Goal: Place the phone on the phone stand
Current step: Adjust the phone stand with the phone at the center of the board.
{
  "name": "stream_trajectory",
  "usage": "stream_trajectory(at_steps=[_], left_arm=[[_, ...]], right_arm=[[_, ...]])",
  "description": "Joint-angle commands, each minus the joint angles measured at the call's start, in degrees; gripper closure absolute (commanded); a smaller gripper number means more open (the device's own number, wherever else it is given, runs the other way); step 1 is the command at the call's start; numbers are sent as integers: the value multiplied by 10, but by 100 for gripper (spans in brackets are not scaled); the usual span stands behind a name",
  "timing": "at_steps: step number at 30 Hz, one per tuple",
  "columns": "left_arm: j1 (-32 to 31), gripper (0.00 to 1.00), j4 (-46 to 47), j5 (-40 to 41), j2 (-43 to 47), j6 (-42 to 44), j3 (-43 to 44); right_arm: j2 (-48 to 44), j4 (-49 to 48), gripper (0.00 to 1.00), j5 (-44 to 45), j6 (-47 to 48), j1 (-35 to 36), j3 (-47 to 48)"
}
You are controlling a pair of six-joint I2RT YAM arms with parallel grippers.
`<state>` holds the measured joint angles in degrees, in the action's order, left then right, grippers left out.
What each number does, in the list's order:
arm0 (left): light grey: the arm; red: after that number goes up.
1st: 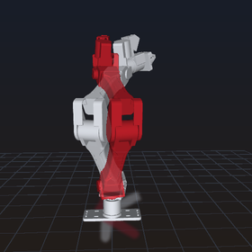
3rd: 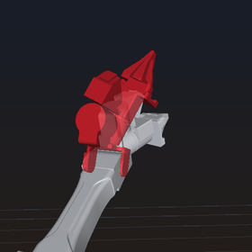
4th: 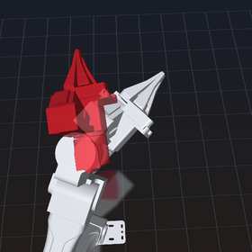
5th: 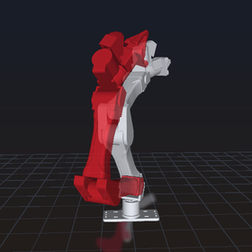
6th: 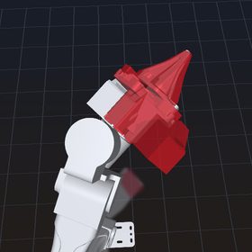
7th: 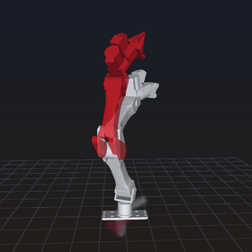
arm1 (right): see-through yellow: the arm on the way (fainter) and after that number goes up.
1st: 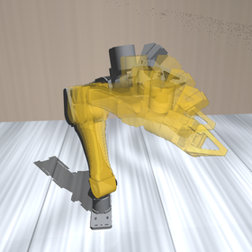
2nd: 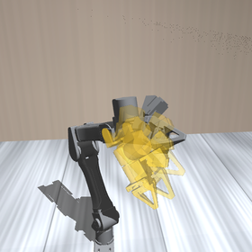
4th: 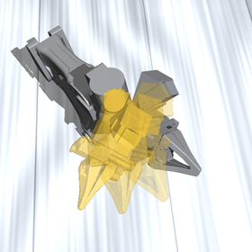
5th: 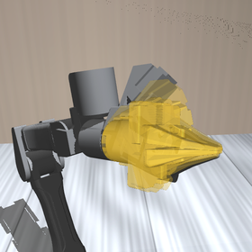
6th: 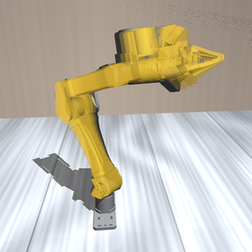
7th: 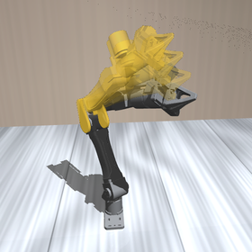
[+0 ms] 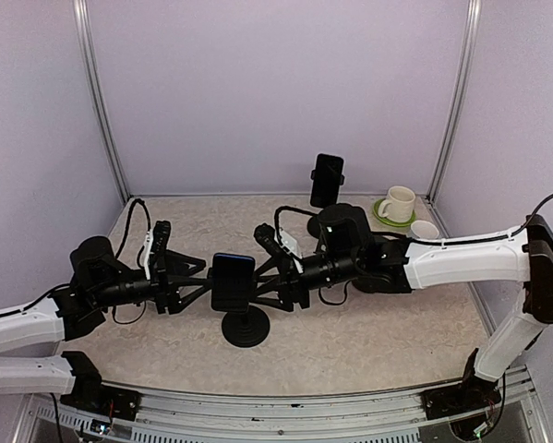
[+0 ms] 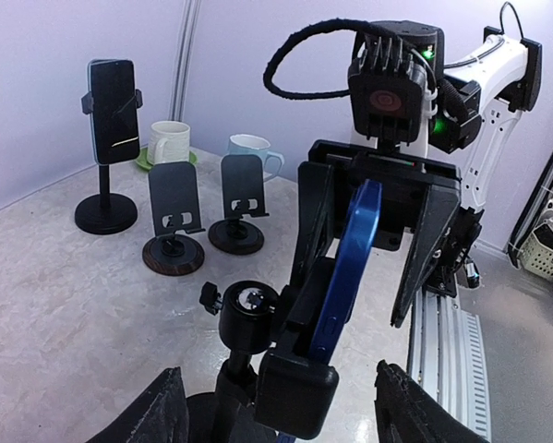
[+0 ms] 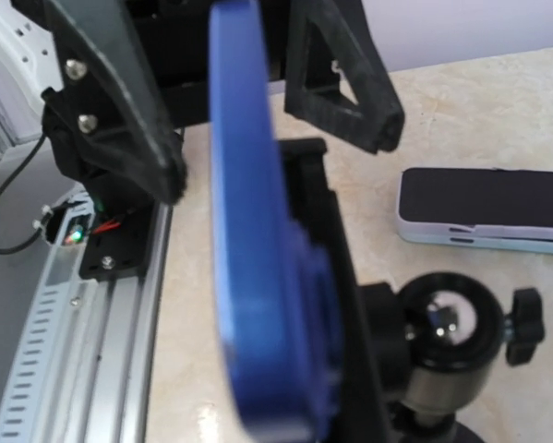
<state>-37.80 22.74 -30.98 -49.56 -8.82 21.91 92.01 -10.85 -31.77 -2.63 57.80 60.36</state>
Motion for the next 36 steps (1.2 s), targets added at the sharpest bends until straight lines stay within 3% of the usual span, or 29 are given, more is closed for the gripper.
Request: stream_trajectory(at_steps=[1, 9, 17, 36], left_arm=[[0, 33, 22, -21, 10, -6, -12], [0, 38, 24, -28, 16, -9, -19], [-1, 40, 22, -37, 23, -9, -25], [7, 38, 45, -34, 19, -17, -37]], right_arm=[[11, -16, 47, 24, -11, 7, 8], [15, 0, 69, -15, -7, 7, 24], [28, 64, 82, -29, 21, 6, 50], [61, 235, 88, -162, 32, -13, 128]])
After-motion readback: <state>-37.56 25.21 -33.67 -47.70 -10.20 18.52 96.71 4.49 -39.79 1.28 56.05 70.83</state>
